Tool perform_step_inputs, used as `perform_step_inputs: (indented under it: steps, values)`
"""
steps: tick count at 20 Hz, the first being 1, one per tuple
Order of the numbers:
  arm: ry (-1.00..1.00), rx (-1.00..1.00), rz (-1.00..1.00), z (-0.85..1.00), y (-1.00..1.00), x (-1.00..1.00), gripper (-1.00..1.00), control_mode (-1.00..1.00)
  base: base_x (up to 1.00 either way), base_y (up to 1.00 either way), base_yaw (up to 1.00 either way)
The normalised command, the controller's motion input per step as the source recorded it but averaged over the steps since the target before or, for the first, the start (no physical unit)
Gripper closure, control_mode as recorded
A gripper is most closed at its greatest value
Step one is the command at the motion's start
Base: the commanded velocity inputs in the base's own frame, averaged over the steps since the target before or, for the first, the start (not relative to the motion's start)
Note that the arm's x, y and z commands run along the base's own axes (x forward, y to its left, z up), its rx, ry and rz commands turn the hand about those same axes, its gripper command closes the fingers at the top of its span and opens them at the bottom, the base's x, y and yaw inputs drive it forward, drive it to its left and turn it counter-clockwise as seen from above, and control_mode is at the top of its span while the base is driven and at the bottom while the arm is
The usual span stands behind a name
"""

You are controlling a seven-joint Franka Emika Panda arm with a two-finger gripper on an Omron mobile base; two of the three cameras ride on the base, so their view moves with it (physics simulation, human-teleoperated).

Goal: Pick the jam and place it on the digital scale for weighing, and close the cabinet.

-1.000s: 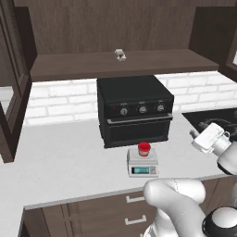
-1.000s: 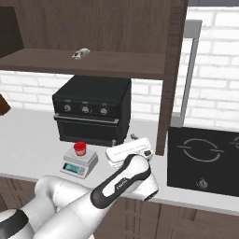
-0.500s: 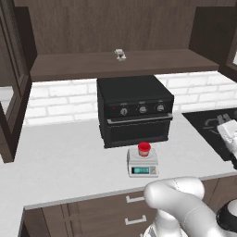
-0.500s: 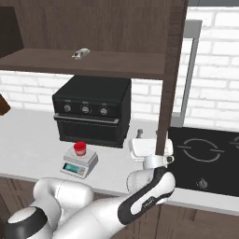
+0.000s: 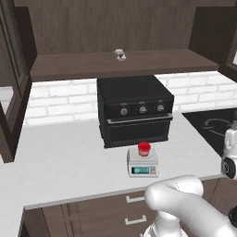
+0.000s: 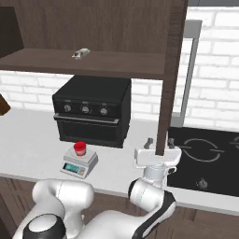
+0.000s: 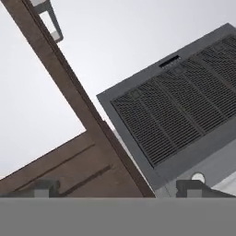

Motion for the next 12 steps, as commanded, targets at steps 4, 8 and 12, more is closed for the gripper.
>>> perform_step_inputs:
  steps: [4, 8, 12]
  values:
    - [0.13, 0.00, -0.24, 0.23, -0.61, 0.16, -1.00, -1.00, 0.00, 0.00, 0.00]
    - [0.27, -0.04, -0.05, -0.12, -0.88, 0.33, -1.00, -1.00, 0.00, 0.00, 0.00]
    - [0.05, 0.01, 0.00, -0.15, -0.91, 0.50, -1.00, -1.00, 0.00, 0.00, 0.00]
